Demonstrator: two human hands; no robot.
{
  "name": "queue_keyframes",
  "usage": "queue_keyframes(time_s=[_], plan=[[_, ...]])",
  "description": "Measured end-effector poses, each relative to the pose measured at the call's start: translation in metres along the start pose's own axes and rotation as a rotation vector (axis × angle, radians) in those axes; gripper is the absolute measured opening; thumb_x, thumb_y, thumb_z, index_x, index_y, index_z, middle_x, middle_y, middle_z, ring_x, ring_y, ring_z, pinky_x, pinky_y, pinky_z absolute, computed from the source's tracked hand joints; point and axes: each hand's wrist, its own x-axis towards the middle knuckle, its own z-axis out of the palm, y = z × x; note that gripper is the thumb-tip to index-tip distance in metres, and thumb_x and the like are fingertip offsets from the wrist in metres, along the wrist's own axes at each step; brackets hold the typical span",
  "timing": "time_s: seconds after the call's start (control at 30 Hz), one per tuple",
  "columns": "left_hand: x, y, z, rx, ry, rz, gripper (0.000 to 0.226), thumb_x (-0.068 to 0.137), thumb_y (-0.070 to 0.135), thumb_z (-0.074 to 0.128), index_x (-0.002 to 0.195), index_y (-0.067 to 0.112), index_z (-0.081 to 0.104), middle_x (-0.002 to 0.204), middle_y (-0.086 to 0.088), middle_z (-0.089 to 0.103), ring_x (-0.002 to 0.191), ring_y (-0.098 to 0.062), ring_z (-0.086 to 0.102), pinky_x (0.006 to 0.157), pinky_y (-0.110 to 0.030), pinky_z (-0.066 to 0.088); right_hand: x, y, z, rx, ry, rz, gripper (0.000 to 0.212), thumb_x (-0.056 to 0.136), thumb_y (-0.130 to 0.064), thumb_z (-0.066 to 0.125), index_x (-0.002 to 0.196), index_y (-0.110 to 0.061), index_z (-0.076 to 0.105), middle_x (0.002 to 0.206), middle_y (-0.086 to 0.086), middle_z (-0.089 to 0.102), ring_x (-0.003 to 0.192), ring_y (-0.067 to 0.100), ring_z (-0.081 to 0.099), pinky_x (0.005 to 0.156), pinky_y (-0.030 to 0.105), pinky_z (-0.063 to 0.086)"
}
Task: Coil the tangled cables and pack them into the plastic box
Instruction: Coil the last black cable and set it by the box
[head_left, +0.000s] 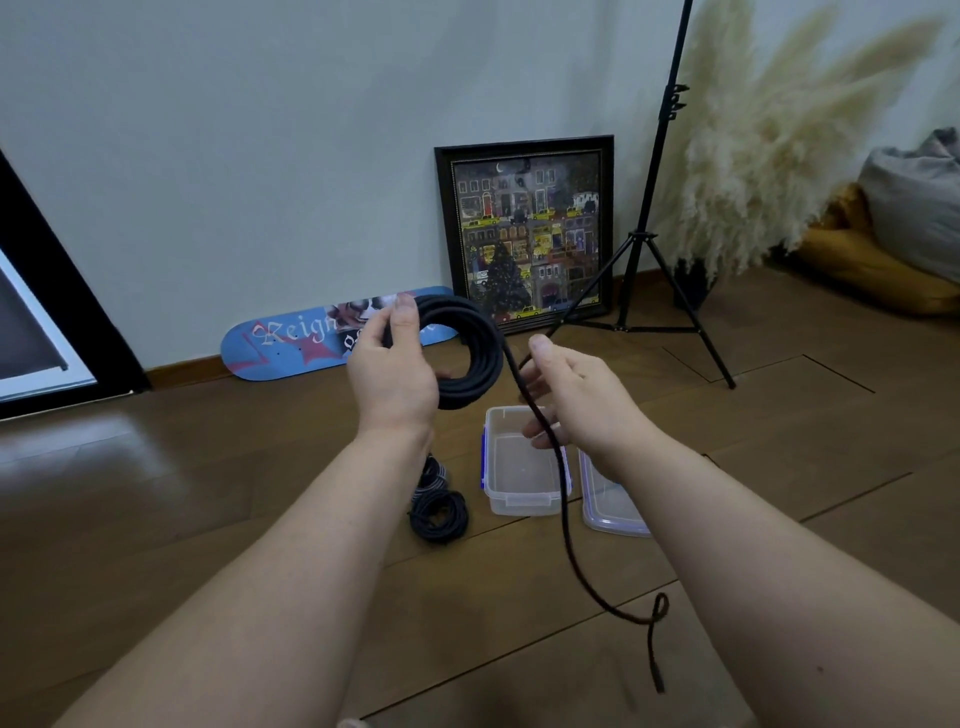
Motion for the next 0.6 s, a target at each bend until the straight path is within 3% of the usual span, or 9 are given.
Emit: queue_keyframes(time_s=[0.07,0.2,0.27,0.37,0.43,0.53,0.6], plan=[[-0.006,-0.002,0.005,0.019,-0.054,0.019,0.032,0.094,0.047,0.053,0.097,0.019,0.068,0.069,0.01,0.051,0.065,-0.011,0.046,0.076,-0.045,0.056,0.004,0.001,0.007,0.004,0.063,0.028,0.065,0.1,-0.056,0.031,0.099,0.002,0.06,0.099,0.025,0.062,0.075,0.034,0.068,0.068,0.044,0.061],[-0.018,-0.005,0.016,0.018,-0.096,0.051,0.032,0.102,0.034,0.049,0.109,0.006,0.065,0.068,0.005,0.045,0.055,-0.009,0.04,0.045,-0.017,0.04,0.004,0.001,0.019,0.065,0.17,-0.025,0.051,0.099,-0.057,0.025,0.105,-0.019,0.058,0.098,0.014,0.064,0.082,0.033,0.069,0.059,0.045,0.061],[-0.018,-0.008,0.017,0.038,-0.079,0.051,0.034,0.1,0.038,0.051,0.109,0.008,0.066,0.069,0.007,0.046,0.062,-0.01,0.041,0.053,-0.022,0.041,0.006,0.0,0.024,0.073,0.163,-0.036,0.056,0.098,-0.06,0.021,0.121,-0.024,0.058,0.105,0.011,0.065,0.087,0.03,0.069,0.061,0.041,0.061],[-0.017,-0.007,0.016,0.021,-0.038,0.037,0.038,0.093,0.048,0.052,0.101,0.015,0.068,0.071,0.007,0.048,0.074,-0.016,0.043,0.075,-0.033,0.037,0.006,-0.001,0.029,0.065,0.145,-0.099,0.071,0.09,-0.069,0.02,0.135,-0.026,0.054,0.126,0.004,0.063,0.117,0.023,0.06,0.094,0.049,0.052],[-0.015,-0.007,0.015,0.012,-0.022,0.013,0.035,0.09,0.052,0.052,0.093,0.02,0.068,0.068,0.009,0.048,0.07,-0.013,0.042,0.072,-0.033,0.039,0.005,-0.001,0.032,0.091,0.125,-0.148,0.065,0.094,-0.061,0.023,0.144,-0.024,0.046,0.14,-0.001,0.054,0.131,0.017,0.049,0.107,0.049,0.042],[-0.015,-0.004,0.014,0.004,-0.044,0.003,0.031,0.091,0.051,0.052,0.09,0.025,0.068,0.066,0.01,0.05,0.062,-0.008,0.043,0.068,-0.039,0.052,0.003,0.0,0.034,0.126,0.142,-0.175,0.062,0.092,-0.06,0.025,0.14,-0.028,0.048,0.134,-0.003,0.058,0.125,0.018,0.053,0.102,0.052,0.045],[-0.019,-0.003,0.016,-0.007,-0.081,-0.001,0.03,0.099,0.043,0.05,0.099,0.018,0.066,0.068,0.007,0.048,0.056,-0.006,0.044,0.056,-0.027,0.051,0.004,0.001,0.035,0.129,0.167,-0.168,0.058,0.089,-0.062,0.024,0.128,-0.03,0.054,0.114,-0.001,0.066,0.107,0.023,0.063,0.092,0.054,0.051]])
